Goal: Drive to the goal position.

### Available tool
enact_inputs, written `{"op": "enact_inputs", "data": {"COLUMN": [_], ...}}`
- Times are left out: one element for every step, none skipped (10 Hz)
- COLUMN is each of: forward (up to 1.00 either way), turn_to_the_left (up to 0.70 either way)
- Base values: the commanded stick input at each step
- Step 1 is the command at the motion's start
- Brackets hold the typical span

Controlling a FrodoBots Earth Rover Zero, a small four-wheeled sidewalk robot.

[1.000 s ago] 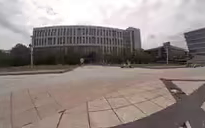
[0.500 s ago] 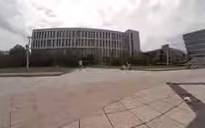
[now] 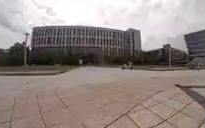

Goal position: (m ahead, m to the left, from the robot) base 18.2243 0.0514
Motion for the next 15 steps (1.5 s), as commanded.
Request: {"op": "enact_inputs", "data": {"forward": [1.00, 1.00, 1.00, 1.00, 1.00, 1.00, 1.00, 1.00, 1.00, 1.00, 1.00, 1.00, 1.00, 1.00, 1.00], "turn_to_the_left": [0.00, 0.00, 0.00, 0.00, 0.00, 0.00, 0.00, 0.00, 0.00, 0.00, 0.00, 0.00, 0.00, 0.00, 0.00]}}
